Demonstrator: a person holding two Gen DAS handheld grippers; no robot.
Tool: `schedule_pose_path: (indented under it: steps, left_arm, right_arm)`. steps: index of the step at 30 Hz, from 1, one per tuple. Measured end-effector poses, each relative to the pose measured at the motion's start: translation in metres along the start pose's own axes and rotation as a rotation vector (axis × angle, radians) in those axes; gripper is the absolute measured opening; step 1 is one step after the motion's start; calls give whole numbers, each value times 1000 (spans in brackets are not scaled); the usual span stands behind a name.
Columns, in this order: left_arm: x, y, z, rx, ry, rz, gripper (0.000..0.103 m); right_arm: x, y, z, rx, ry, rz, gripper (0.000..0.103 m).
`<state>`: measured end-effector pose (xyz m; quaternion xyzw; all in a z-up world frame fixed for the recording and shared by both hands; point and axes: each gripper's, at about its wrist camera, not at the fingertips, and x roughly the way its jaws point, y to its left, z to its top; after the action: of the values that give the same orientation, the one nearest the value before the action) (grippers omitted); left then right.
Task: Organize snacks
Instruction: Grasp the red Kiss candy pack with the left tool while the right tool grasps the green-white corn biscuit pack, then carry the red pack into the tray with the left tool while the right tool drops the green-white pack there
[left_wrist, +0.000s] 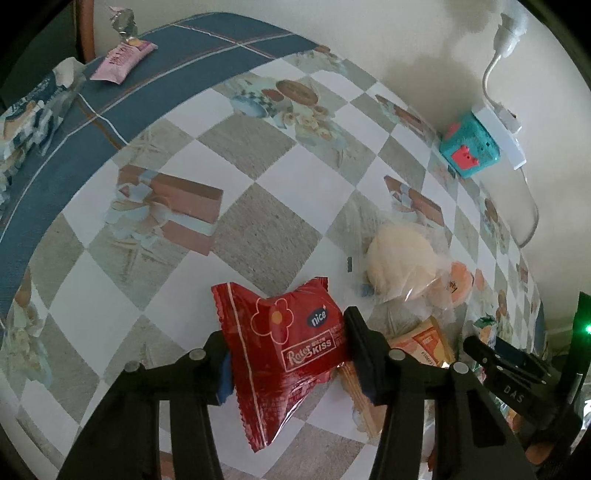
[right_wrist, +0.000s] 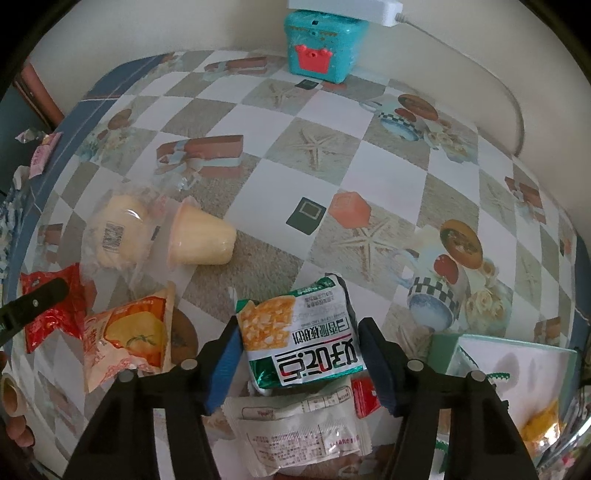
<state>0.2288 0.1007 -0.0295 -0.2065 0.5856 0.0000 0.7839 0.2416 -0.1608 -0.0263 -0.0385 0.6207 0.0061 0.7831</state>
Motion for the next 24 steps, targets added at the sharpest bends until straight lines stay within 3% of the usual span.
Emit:
schedule_pose_path:
  steps: [13,24]
  left_arm:
    - [-49,-4,-8,-34,-76,0,54]
    - [-92,-42,-40,-5,-117,-59,54]
  right_arm:
    - [-56,-14,-11,66,-89,21,62]
    - [-106,-42,-75,258,-175,28,62]
